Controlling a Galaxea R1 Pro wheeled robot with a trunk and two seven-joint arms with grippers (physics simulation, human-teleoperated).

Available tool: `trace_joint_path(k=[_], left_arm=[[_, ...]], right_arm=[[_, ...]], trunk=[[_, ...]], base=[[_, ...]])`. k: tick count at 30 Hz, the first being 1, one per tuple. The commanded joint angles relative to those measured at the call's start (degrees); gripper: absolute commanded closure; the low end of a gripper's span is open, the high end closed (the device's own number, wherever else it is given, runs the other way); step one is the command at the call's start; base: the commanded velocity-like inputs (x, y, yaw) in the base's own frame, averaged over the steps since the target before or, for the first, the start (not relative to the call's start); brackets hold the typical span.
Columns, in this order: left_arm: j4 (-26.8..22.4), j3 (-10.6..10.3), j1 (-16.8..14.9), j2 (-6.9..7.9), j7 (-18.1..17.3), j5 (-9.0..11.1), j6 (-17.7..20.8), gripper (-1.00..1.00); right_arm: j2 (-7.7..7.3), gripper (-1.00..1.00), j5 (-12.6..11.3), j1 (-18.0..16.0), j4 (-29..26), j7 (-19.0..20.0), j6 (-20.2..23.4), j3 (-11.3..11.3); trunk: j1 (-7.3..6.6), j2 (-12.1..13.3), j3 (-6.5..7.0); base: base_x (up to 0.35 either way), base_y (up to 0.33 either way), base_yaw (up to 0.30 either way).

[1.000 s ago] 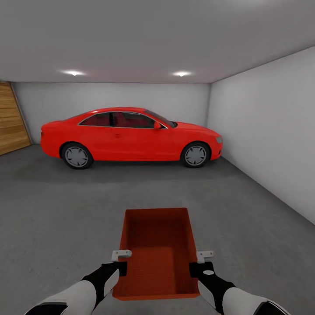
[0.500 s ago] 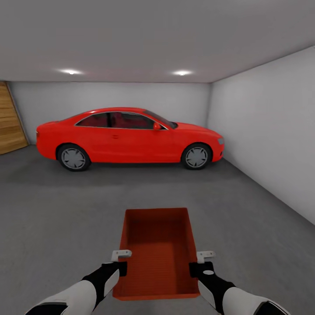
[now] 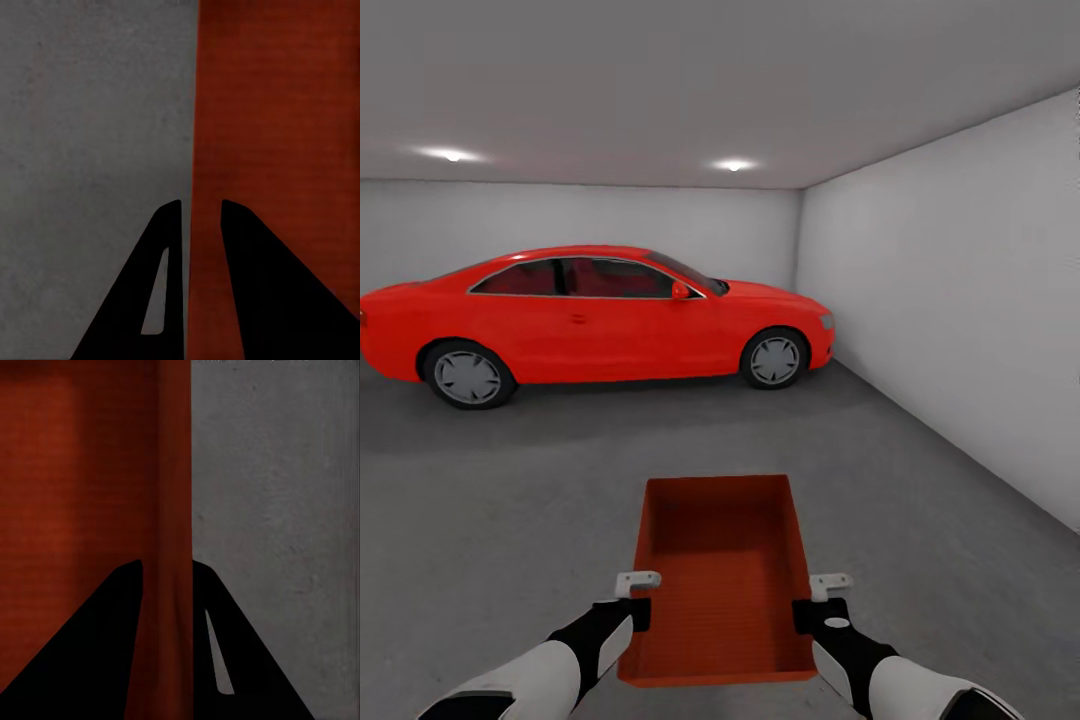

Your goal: Move the two storage containers from the living room to the garage. In the garage, place one container on the floor and stack the other container on top of it (either order is fine).

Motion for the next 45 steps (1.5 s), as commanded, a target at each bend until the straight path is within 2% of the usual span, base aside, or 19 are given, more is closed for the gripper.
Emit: trace_joint_path(k=[1, 20, 45], left_arm=[[-0.3, -1.0, 0.0, 0.83, 1.3, -1.2, 0.4, 1.0], [-0.3, -1.0, 0.0, 0.83, 1.3, -1.2, 0.4, 1.0], [-0.3, -1.0, 0.0, 0.83, 1.3, -1.2, 0.4, 1.0]], right_arm=[[-0.02, 1.0, -1.2, -0.1, 1.8, -0.5, -0.4, -1.3], [-0.11, 1.0, -1.2, -0.1, 1.8, -0.5, -0.4, -1.3], [0.03, 1.0, -1.2, -0.1, 1.8, -0.5, -0.4, -1.3]], trunk=[[0.06, -0.1, -0.1], [0.06, -0.1, -0.1], [0.06, -0.1, -0.1]], base=[[0.322, 0.0, -0.05], [0.322, 0.0, -0.008], [0.322, 0.0, -0.247]])
